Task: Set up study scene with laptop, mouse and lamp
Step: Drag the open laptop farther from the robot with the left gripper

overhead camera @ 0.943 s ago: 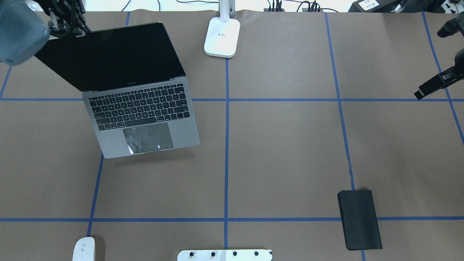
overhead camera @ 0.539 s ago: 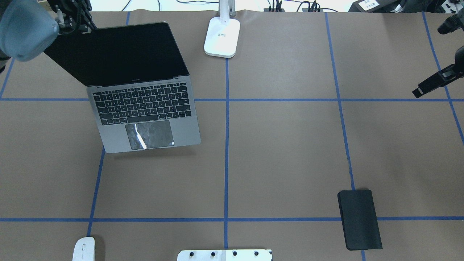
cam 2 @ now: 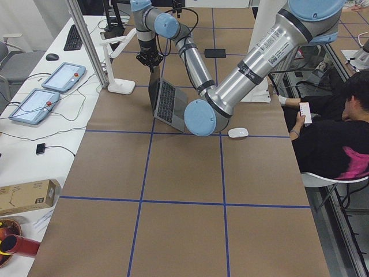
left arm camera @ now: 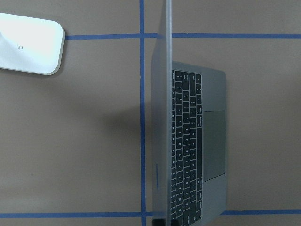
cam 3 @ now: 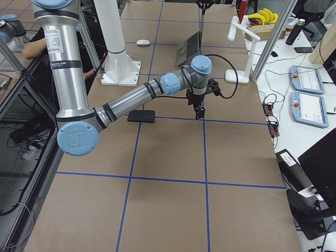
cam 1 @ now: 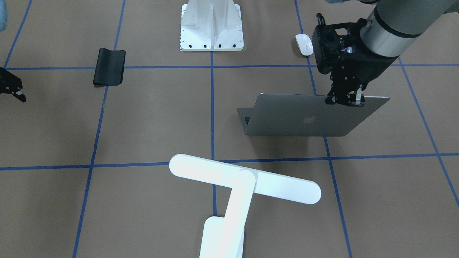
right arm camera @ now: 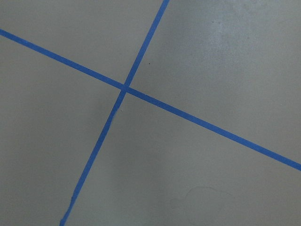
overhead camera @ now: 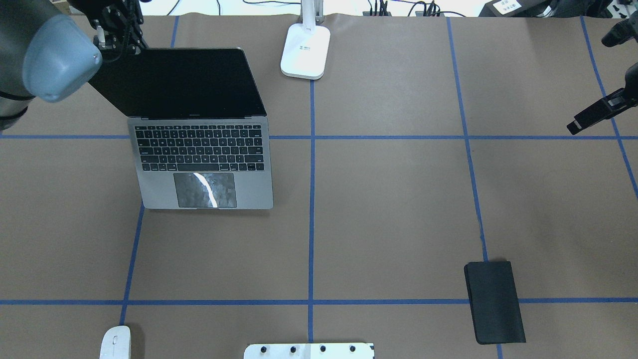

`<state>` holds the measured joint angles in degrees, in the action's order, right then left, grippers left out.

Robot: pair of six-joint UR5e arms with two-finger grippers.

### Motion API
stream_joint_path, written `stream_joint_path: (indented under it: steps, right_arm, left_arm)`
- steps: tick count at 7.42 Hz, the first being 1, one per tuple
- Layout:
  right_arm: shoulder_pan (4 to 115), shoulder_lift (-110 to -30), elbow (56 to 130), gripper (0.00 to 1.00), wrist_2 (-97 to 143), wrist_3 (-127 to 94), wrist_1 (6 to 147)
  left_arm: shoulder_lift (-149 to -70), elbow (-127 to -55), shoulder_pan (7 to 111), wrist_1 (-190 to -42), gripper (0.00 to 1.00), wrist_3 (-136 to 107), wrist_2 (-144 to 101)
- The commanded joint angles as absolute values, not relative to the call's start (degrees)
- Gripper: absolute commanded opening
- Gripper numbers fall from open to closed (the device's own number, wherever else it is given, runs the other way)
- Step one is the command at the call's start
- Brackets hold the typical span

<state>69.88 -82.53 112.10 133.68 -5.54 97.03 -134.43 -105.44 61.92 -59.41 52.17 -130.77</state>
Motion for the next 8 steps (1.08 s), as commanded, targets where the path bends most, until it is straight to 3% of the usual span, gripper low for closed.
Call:
stream_joint_path:
  steps: [1, 8]
  right_arm:
    - [69.87, -82.44, 112.06, 1.0, 133.68, -5.54, 97.03]
    - [69.87, -81.74, 111.8, 1.0, 133.59, -5.54, 97.03]
  left_arm:
    - [-134.39, -105.91, 61.79, -60.2, 0.09, 49.15, -130.61]
    - [-133.33, -100.72, 59.95, -69.61, 0.11, 46.85, -126.23]
